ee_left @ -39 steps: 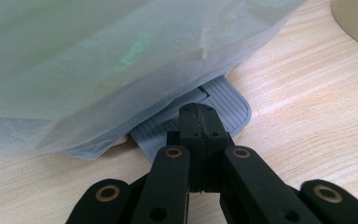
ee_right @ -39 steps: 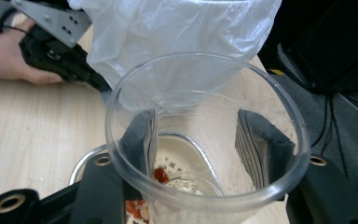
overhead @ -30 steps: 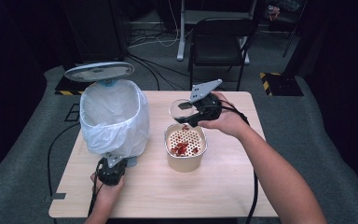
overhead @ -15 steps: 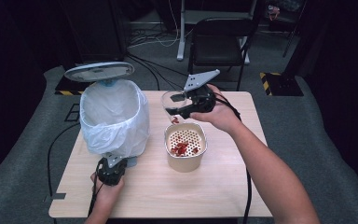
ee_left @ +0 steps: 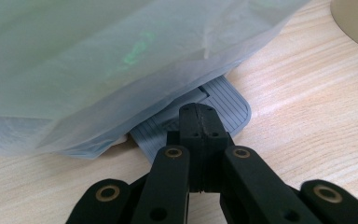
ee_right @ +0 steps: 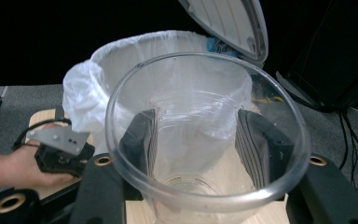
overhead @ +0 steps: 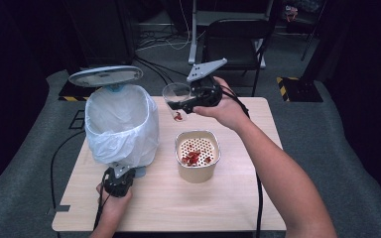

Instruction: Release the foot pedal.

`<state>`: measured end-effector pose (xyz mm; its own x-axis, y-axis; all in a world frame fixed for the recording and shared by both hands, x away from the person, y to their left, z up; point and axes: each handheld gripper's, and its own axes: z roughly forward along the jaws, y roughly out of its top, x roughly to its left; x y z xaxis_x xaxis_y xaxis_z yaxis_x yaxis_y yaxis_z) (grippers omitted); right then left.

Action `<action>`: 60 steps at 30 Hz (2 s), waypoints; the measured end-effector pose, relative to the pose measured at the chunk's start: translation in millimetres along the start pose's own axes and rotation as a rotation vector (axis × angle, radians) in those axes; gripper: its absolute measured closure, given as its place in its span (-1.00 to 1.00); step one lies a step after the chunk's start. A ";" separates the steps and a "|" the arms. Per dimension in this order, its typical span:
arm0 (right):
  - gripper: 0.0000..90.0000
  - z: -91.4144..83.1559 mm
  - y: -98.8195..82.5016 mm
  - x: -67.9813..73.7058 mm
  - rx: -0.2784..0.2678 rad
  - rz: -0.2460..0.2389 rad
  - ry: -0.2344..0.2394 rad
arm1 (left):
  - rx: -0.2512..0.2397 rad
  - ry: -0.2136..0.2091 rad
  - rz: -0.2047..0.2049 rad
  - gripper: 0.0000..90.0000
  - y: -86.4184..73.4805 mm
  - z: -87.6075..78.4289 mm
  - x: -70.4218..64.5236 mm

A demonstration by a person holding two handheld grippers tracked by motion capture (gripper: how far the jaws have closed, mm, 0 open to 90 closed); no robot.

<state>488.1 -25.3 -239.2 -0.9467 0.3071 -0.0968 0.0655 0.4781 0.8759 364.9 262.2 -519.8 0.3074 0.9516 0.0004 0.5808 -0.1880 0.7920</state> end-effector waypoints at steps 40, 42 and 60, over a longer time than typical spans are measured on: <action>0.07 118.9 49.5 27.3 0.001 0.052 0.021 | -0.002 0.000 0.006 1.00 -0.4 0.0 0.9; 0.07 122.9 50.1 27.3 -0.001 0.061 0.016 | -0.003 -0.003 0.009 1.00 -0.3 -0.1 1.0; 0.04 151.1 46.9 37.6 0.015 0.102 -0.030 | -0.001 0.004 0.044 1.00 0.4 -0.6 3.5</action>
<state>503.3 133.0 -273.2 -0.9250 0.3794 -0.0220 0.1660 0.4555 0.8746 365.7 265.5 -519.1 0.3293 0.9435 0.0378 0.5660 -0.2293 0.7919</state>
